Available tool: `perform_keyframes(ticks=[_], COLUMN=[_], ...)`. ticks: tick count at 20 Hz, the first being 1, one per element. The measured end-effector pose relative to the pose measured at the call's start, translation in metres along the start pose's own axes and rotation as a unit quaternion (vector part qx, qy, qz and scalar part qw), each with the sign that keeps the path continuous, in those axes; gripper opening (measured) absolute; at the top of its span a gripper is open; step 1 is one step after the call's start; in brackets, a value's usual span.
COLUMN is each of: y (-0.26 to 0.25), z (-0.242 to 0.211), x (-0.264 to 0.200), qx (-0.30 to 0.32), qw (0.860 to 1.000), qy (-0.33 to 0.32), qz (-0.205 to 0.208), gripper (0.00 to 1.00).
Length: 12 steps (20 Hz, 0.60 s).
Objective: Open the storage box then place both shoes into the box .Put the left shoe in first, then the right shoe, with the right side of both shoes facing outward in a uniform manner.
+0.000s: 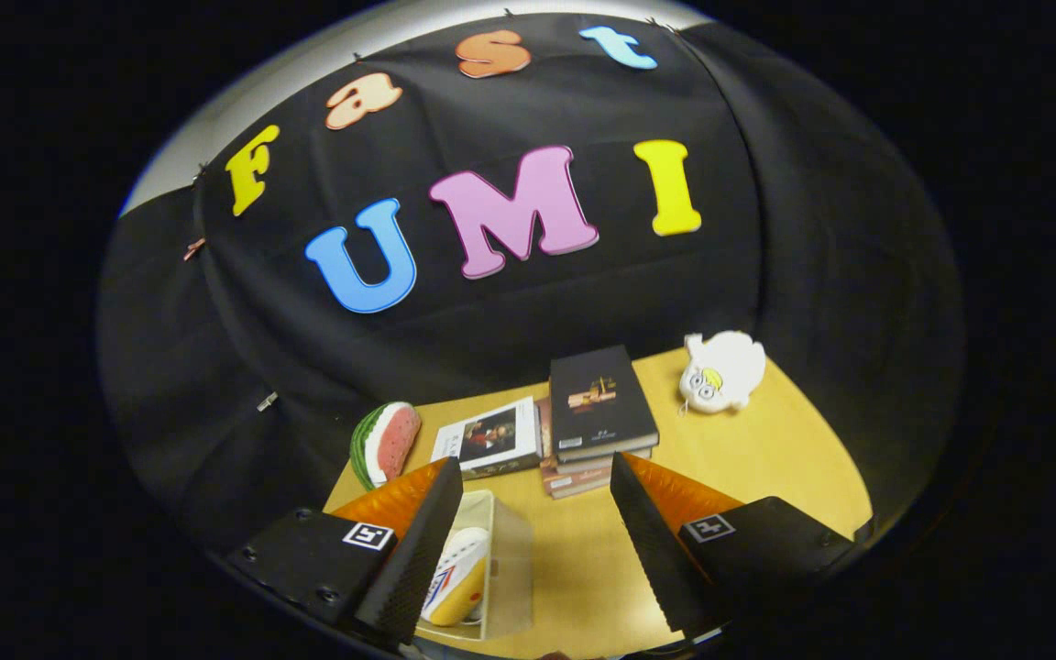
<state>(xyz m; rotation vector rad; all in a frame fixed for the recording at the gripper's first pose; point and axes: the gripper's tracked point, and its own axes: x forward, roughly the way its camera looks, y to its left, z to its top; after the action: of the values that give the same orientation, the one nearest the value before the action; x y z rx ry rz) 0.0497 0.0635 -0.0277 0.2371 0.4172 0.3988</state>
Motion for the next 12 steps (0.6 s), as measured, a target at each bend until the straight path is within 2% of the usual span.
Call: perform_keyframes(ticks=[6, 10, 12], y=[-0.03, -0.046, -0.064], z=[0.049, 0.054, 0.052], x=[-0.025, -0.038, -0.043], qx=[-0.101, -0.114, -0.115], qw=[0.99, 0.985, 0.985], qy=[-0.093, -0.125, -0.127], qz=[0.012, 0.02, 0.004], gripper=[0.98, 0.98, 0.98])
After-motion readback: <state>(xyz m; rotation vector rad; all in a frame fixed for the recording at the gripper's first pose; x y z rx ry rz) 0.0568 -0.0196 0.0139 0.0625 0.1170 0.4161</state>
